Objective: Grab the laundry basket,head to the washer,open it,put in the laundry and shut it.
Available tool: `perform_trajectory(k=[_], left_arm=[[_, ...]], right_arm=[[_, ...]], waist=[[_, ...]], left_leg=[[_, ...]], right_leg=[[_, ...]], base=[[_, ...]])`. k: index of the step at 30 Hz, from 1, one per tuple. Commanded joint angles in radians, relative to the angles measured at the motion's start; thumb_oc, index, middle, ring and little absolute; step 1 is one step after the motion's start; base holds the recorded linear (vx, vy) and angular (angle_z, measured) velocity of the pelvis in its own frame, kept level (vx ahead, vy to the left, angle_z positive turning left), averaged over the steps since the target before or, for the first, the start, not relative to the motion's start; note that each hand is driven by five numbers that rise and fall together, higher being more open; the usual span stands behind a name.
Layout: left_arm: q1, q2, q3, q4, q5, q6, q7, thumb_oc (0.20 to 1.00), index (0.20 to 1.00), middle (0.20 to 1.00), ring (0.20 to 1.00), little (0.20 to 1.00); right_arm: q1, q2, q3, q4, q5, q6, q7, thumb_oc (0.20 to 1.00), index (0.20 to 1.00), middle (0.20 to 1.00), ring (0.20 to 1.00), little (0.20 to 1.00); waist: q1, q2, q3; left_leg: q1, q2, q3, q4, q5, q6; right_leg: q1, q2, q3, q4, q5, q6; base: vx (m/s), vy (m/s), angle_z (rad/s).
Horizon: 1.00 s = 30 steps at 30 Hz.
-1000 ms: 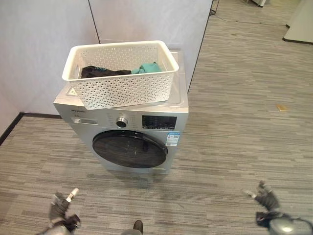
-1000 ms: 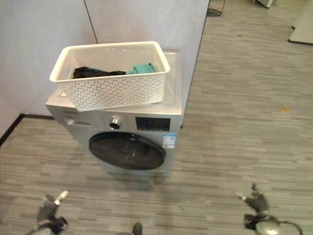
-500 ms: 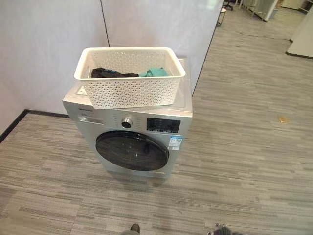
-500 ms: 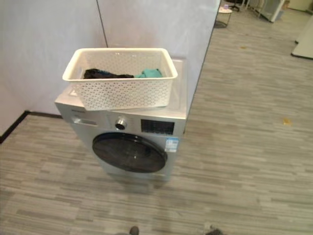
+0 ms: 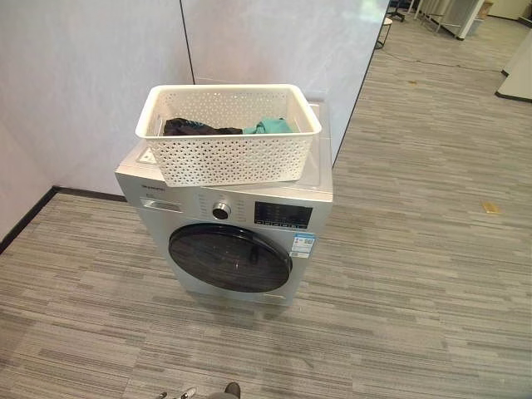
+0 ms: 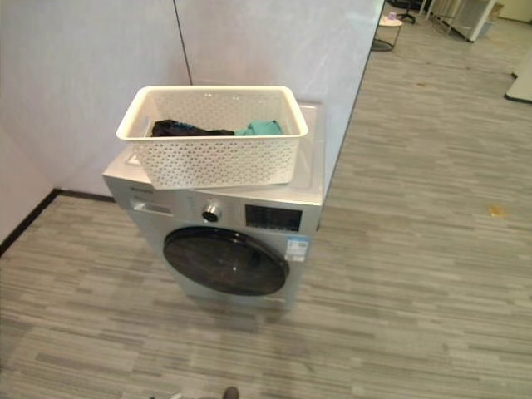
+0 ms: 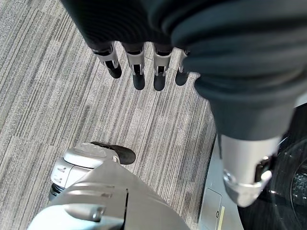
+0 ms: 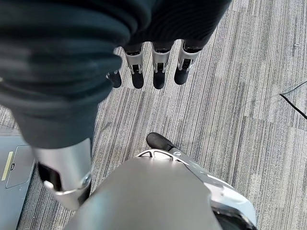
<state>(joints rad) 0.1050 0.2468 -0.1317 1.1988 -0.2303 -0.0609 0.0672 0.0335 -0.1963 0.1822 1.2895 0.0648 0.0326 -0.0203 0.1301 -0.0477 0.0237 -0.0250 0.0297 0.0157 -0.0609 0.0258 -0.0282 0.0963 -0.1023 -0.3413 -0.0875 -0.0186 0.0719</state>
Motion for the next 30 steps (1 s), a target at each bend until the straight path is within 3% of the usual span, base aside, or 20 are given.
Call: perform_trajectory(k=[1,17,24,30], left_arm=[[-0.117,0.02,-0.047,0.079,0.077,-0.036,0.012,1.0,1.0,1.0,1.0,1.0],[-0.084,0.004,-0.043,0.095,0.103,-0.032,0.014,1.0,1.0,1.0,1.0,1.0],[-0.058,0.013,-0.056,0.027,0.115,-0.042,0.011,1.0,1.0,1.0,1.0,1.0],[-0.062,0.028,-0.113,-0.012,0.108,-0.05,-0.01,1.0,1.0,1.0,1.0,1.0]], right_arm=[[-0.049,-0.083,0.026,-0.082,0.02,-0.04,-0.038,1.0,1.0,1.0,1.0,1.0],[-0.033,-0.109,-0.002,-0.24,-0.004,-0.047,-0.091,1.0,1.0,1.0,1.0,1.0],[-0.106,-0.219,-0.055,-0.419,-0.057,-0.062,-0.153,1.0,1.0,1.0,1.0,1.0],[-0.307,-0.333,-0.005,-0.352,-0.061,-0.065,-0.148,1.0,1.0,1.0,1.0,1.0]], waist=[[-0.035,0.039,0.03],[-0.05,0.049,0.019],[-0.04,0.063,0.022],[0.0,0.065,0.04]], left_leg=[[0.0,0.15,-0.052,-0.026,0.005,-0.076],[0.006,0.144,-0.032,-0.026,-0.007,-0.077],[0.007,0.141,-0.03,-0.026,-0.012,-0.074],[-0.028,0.134,-0.044,-0.026,0.0,-0.071]], right_leg=[[-0.078,-0.068,0.086,0.015,0.014,0.082],[-0.068,-0.084,0.085,0.0,0.022,0.095],[-0.064,-0.095,0.073,0.0,0.025,0.104],[-0.08,-0.107,0.047,0.0,0.034,0.107]], base=[[0.01,0.02,-0.17],[0.0,0.008,-0.05],[0.0,0.005,0.0],[-0.02,0.009,0.01]])
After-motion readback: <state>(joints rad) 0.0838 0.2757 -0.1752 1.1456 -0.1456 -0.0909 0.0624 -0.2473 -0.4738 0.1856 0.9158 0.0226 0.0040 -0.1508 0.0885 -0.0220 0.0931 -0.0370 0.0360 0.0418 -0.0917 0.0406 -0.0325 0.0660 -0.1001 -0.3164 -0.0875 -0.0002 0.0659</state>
